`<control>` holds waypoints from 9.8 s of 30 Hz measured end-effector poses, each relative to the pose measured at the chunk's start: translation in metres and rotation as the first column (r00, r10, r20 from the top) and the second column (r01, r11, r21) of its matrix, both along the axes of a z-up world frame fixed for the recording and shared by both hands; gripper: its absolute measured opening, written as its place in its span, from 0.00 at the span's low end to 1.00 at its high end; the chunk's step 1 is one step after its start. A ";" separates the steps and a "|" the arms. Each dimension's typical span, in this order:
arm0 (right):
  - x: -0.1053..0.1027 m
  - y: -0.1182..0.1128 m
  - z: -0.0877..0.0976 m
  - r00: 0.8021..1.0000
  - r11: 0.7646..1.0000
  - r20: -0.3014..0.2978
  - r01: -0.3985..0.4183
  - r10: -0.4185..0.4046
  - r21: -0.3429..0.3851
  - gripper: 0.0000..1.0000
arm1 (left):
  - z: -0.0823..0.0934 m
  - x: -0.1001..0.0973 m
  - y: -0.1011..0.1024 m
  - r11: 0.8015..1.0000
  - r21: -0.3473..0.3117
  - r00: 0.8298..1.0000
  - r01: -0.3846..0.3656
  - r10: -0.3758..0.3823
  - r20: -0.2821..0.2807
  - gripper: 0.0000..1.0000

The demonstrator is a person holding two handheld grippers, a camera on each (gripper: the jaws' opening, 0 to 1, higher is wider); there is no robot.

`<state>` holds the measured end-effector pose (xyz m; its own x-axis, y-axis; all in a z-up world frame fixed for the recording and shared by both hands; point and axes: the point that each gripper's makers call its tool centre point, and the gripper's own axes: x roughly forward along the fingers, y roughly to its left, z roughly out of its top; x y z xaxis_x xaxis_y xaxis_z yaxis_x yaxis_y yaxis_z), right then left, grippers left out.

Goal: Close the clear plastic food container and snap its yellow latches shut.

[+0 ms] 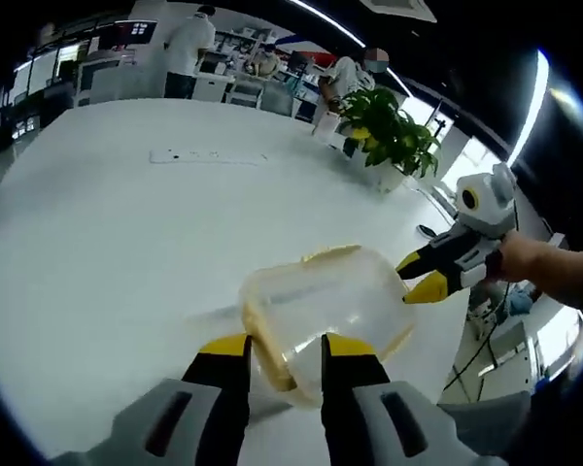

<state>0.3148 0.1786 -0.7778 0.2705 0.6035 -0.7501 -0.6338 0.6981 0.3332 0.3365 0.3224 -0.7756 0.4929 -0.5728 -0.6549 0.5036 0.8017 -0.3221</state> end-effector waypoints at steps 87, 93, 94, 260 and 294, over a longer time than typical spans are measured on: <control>0.032 0.070 0.003 0.730 0.711 0.028 -0.654 0.682 -0.259 0.43 | 0.005 -0.050 -0.075 0.652 0.530 0.679 0.542 -0.712 0.182 0.35; 0.029 0.073 0.001 0.681 0.647 -0.032 -0.708 0.732 -0.284 0.42 | 0.002 -0.049 -0.074 0.640 0.540 0.673 0.546 -0.719 0.172 0.34; 0.029 0.073 0.001 0.679 0.642 -0.043 -0.712 0.733 -0.285 0.42 | 0.002 -0.048 -0.074 0.636 0.544 0.669 0.547 -0.723 0.173 0.34; -0.006 0.022 -0.026 0.616 0.530 0.028 -0.653 0.787 -0.541 0.73 | -0.044 -0.015 -0.035 0.299 0.645 0.575 0.704 -0.772 -0.270 0.84; -0.009 0.032 -0.030 0.588 0.490 0.004 -0.670 0.809 -0.558 0.73 | -0.044 -0.022 -0.024 0.351 0.629 0.609 0.693 -0.752 -0.252 0.84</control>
